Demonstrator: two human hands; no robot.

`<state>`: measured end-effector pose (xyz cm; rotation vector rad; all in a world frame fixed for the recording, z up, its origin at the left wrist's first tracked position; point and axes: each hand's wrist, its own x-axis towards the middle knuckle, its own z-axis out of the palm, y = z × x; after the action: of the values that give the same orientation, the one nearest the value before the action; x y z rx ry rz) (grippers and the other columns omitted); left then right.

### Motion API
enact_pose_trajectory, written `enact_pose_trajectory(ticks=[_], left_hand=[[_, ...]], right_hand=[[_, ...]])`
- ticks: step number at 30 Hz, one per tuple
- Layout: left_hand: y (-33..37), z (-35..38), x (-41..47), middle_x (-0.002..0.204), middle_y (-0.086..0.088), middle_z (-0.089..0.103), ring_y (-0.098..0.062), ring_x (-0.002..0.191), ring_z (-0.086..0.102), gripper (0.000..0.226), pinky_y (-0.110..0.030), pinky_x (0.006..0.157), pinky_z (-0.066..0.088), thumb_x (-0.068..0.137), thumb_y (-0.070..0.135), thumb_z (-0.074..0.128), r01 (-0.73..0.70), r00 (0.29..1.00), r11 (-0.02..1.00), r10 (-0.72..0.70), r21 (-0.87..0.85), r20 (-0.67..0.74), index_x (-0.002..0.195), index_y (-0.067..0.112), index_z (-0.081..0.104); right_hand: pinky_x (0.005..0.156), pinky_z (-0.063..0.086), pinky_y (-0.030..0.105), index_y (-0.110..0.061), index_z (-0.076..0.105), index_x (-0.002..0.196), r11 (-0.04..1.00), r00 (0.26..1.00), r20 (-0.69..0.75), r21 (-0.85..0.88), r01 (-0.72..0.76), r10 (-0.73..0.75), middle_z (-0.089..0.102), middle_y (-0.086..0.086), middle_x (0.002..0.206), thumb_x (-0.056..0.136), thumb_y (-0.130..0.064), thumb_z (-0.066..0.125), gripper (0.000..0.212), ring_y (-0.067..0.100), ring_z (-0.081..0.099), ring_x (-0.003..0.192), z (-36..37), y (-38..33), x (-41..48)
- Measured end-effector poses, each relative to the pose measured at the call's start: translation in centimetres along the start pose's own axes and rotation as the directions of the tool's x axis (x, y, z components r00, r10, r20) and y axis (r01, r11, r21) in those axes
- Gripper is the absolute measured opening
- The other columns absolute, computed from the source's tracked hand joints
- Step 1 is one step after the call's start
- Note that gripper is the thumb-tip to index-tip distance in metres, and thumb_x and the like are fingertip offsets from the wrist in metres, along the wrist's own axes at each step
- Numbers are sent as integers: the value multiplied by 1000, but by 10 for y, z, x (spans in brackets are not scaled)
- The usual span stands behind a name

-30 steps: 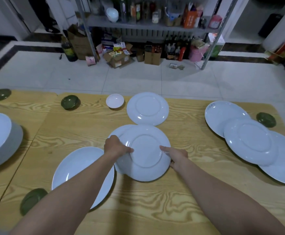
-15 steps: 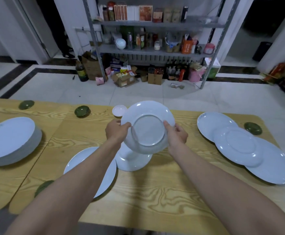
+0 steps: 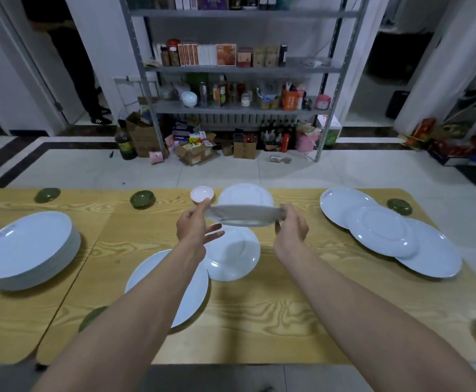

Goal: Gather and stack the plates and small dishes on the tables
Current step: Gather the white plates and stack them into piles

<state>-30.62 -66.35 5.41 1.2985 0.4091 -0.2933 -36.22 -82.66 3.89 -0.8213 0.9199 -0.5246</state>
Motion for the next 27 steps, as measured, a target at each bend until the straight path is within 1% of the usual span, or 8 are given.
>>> enact_pose_trajectory(ticks=[2, 5, 8, 12, 15, 19, 24, 27], left_hand=[[-3, -21, -2, 112, -9, 64, -38, 76, 73, 21, -40, 66, 62, 86, 15, 70, 46, 998, 998, -44, -44, 41, 105, 10, 62], [-10, -54, -3, 116, -12, 67, -32, 77, 71, 36, -33, 64, 61, 86, -7, 56, 17, 987, 997, -4, -80, 161, 120, 4, 62], [-17, -84, -3, 114, -4, 71, -25, 91, 70, 47, -30, 66, 58, 86, -17, 51, -51, 962, 998, 57, -30, 266, 118, 14, 66], [-23, -109, 1, 123, 2, 67, -24, 102, 69, 55, -36, 77, 59, 89, -16, 53, -91, 943, 996, 80, 20, 322, 131, 20, 59], [-24, -117, 0, 126, 4, 64, -22, 103, 69, 53, -39, 81, 59, 91, -14, 53, -109, 941, 994, 97, 19, 323, 127, 23, 61], [-25, -122, 5, 132, 3, 62, -22, 105, 68, 57, -39, 81, 60, 90, -12, 56, -130, 947, 991, 115, 31, 300, 139, 18, 54], [-36, -131, 7, 138, 4, 53, -26, 108, 66, 62, -44, 89, 57, 91, 8, 66, -138, 968, 986, 113, 97, 224, 147, 21, 42], [-55, -152, 12, 135, 2, 52, -22, 114, 61, 59, -44, 93, 55, 89, 5, 66, -128, 986, 968, 100, 215, 133, 141, 28, 48]], right_hand=[[59, 42, 22, -9, 52, 87, 1000, 1000, -4, 9, -8, 8, 47, 2, 75, 81, -6, 63, 13, 13, 43, 65, -3, 8, -18], [44, 37, 18, -5, 53, 86, 999, 998, 57, -39, -4, 6, 48, 4, 70, 77, 15, 46, 23, 14, 42, 60, -12, 22, -37], [53, 44, 24, 3, 64, 106, 974, 985, 168, -227, 4, 35, 64, 10, 86, 77, 24, 42, 41, 21, 55, 73, -26, 35, -54], [62, 59, 35, -5, 55, 134, 958, 959, 243, -277, -77, 147, 67, 14, 117, 84, 22, 52, 56, 28, 66, 95, -35, 47, -70], [62, 62, 43, -15, 45, 145, 955, 936, 282, -263, -137, 212, 58, 16, 131, 84, 23, 56, 73, 36, 66, 102, -34, 54, -78], [59, 61, 46, -16, 43, 149, 961, 947, 245, -233, -152, 209, 54, 16, 138, 82, 28, 53, 81, 38, 64, 103, -28, 58, -82], [56, 61, 44, -18, 40, 150, 974, 959, 223, -182, -136, 176, 53, 14, 140, 81, 29, 53, 85, 36, 66, 94, -21, 59, -77], [57, 61, 44, -18, 41, 150, 977, 962, 215, -170, -132, 168, 55, 12, 136, 81, 29, 53, 85, 30, 67, 86, -20, 61, -73]])
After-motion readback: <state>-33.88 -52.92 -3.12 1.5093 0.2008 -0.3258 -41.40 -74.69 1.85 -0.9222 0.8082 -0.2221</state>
